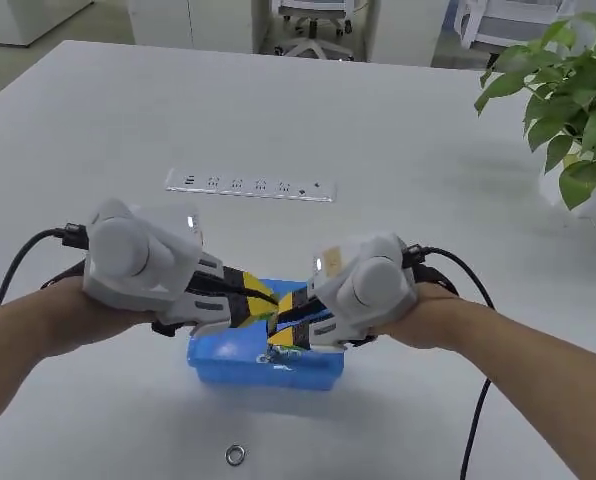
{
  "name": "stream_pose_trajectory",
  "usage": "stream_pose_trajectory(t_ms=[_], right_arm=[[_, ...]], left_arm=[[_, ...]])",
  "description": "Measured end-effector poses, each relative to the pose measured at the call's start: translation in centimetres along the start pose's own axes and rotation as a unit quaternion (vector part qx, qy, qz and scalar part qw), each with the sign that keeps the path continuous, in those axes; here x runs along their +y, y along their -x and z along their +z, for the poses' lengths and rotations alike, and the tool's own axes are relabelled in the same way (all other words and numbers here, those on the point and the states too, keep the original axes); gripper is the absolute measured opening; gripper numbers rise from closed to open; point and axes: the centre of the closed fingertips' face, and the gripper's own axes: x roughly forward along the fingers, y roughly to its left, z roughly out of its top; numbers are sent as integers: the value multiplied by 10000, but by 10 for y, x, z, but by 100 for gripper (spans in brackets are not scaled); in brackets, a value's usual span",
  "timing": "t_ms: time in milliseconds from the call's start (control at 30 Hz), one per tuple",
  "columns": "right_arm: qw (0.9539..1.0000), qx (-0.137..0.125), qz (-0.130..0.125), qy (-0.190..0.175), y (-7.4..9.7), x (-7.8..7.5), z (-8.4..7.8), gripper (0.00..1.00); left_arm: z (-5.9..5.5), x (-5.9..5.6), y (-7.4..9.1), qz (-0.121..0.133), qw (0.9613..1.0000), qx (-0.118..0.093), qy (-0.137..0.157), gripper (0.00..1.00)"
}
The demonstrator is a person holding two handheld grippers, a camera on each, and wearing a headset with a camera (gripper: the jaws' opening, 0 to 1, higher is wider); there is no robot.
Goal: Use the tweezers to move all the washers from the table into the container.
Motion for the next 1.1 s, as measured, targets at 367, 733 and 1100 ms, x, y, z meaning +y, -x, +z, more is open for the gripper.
stream_pose_trajectory(t_ms=[367, 733, 1100], right_arm=[[9999, -11, -134, -64, 9, -1, 5, 21], [9989, 33, -425, -208, 27, 1, 7, 32], [9960, 6, -760, -474, 46, 6, 6, 44]], left_arm=[[7, 0, 6, 47, 10000, -52, -7, 6], [16, -3, 16, 160, 9998, -80, -27, 6], [20, -8, 29, 224, 9997, -69, 10, 6]])
